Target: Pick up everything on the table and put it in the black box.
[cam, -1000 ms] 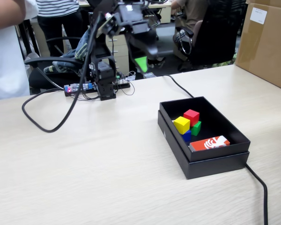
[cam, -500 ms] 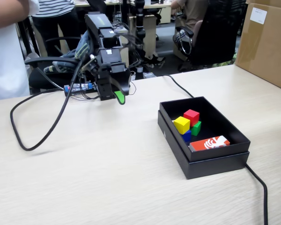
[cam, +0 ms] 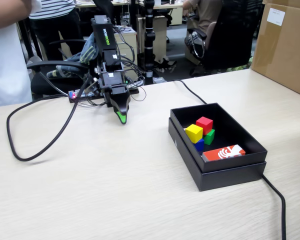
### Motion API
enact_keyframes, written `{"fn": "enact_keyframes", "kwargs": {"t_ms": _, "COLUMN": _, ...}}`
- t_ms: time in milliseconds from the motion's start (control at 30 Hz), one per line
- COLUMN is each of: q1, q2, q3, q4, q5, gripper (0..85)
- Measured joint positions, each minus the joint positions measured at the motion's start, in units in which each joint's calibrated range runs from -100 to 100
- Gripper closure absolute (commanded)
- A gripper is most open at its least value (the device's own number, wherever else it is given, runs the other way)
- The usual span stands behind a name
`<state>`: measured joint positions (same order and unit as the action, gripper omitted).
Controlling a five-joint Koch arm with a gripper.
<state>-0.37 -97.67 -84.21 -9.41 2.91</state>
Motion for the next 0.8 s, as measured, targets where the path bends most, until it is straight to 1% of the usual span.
{"fn": "enact_keyframes", "kwargs": {"t_ms": 267, "q1": -0.15, "q2": -2.07, "q3": -11.05, "q4": 13.47, "q5": -0.24, "gripper": 36.8}}
{"fn": "enact_keyframes", "kwargs": {"t_ms": 800, "q1": -0.34, "q2": -1.94, "q3": -11.87, "q4": 14.01, "q5": -1.03, "gripper": 37.0}}
